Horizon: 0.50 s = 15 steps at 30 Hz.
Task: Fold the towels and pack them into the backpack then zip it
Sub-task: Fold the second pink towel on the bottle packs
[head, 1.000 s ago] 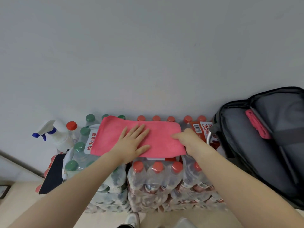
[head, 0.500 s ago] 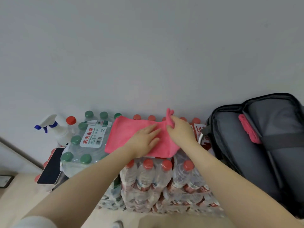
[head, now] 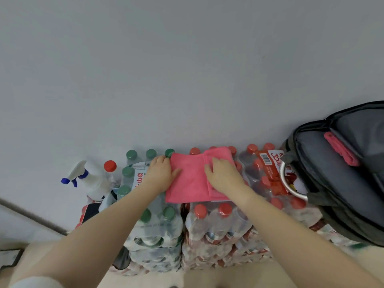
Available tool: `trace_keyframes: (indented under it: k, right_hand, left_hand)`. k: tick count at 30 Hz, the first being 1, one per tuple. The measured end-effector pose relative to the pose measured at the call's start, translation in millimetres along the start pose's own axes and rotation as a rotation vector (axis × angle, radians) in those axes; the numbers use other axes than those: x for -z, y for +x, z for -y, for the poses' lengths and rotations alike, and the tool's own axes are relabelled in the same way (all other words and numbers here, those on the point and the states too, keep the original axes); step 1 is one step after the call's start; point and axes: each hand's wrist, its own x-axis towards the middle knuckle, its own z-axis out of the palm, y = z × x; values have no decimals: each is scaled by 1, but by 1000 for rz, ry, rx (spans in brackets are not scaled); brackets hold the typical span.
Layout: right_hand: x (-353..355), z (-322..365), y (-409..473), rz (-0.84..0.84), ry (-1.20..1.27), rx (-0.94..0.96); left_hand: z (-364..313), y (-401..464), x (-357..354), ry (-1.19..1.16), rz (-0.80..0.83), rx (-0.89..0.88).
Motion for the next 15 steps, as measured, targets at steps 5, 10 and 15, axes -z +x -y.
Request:
trace_keyframes:
  k: [5, 10, 15]
  right_hand:
    - [-10, -1, -12, -54, -307, -7]
    - [-27, -6, -9, 0, -366, -50]
    - [-35, -7, -8, -26, -405, -63]
  left_hand:
    - [1, 22, 5, -5, -13, 58]
    - [1, 17, 10, -51, 95, 43]
    - [8, 3, 12, -122, 38, -25]
